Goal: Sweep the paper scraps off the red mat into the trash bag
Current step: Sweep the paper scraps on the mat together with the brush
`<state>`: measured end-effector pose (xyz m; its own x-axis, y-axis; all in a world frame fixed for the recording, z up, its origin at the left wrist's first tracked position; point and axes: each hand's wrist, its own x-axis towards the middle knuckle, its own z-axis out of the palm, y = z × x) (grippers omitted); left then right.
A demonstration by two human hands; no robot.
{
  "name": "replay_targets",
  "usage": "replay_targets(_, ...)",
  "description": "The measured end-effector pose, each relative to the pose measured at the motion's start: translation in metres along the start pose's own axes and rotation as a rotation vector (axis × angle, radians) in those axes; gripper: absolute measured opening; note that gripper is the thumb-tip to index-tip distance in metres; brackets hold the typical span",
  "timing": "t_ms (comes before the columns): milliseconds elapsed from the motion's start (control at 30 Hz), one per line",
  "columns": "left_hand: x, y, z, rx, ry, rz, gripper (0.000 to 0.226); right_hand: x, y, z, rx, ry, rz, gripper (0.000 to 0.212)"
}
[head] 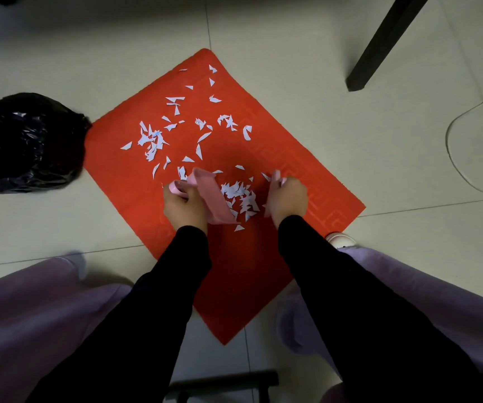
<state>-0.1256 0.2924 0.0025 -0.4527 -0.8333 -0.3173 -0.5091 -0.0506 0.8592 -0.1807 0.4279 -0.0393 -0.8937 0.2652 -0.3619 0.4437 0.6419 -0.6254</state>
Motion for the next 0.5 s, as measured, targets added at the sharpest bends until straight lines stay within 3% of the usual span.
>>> replay_targets(133, 0.001, -0.001, 0.002, -0.011, -0.004, -0.005, 0.023, 0.012, -0.003, -0.013, -0.161, 0.012, -0.02, 0.043)
replay_targets(300, 0.007, -0.004, 0.002, -0.021, -0.013, -0.01, 0.024, 0.009, -0.012, -0.001, -0.311, -0.12, -0.083, 0.032)
replay_targets(500, 0.017, -0.007, -0.004, 0.002, 0.033, 0.007, 0.025, -0.006, -0.02, 0.021, -0.293, -0.213, -0.147, 0.033)
